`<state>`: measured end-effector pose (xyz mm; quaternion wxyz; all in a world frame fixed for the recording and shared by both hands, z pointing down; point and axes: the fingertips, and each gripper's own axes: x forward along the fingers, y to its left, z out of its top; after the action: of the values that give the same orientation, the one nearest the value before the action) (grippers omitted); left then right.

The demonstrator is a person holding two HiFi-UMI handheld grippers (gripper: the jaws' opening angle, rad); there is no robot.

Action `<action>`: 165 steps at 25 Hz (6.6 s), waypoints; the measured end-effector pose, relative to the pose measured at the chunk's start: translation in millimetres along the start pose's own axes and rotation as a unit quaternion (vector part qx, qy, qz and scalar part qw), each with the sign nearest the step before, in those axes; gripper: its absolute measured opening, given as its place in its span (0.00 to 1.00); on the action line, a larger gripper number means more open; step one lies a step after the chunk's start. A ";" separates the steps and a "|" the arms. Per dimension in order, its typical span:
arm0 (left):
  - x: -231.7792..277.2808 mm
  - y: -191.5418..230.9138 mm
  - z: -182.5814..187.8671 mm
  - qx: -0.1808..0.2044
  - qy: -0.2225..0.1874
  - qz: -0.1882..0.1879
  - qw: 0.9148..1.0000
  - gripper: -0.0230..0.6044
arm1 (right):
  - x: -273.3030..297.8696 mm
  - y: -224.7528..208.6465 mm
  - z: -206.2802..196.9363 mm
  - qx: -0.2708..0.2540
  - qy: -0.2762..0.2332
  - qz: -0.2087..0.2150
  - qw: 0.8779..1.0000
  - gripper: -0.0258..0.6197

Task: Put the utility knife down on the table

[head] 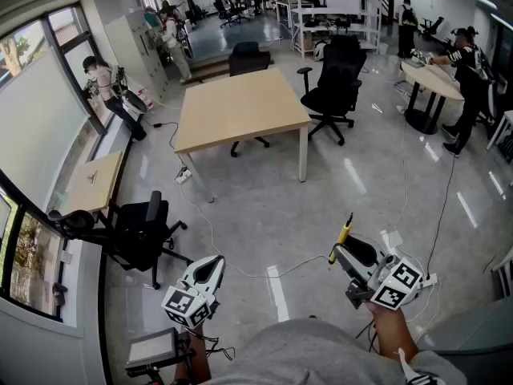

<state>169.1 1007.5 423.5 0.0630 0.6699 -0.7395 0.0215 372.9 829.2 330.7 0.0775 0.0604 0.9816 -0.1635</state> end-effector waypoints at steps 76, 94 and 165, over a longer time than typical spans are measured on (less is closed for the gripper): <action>247.4 -216.2 -0.5 0.016 0.042 -0.190 0.981 0.05 | -223.6 -171.8 66.5 0.035 -0.081 -0.133 0.987 0.22; 374.5 -128.8 22.8 0.009 0.031 -0.245 0.969 0.05 | -137.8 -264.2 99.5 0.010 -0.087 -0.184 0.979 0.22; 909.0 -74.4 100.7 0.025 0.031 -0.316 0.948 0.05 | -79.7 -727.7 250.5 0.006 -0.091 -0.254 0.963 0.22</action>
<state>150.5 90.2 430.6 0.0729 0.8696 -0.4868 0.0396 379.6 55.6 337.0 0.1221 -0.2052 0.9526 -0.1885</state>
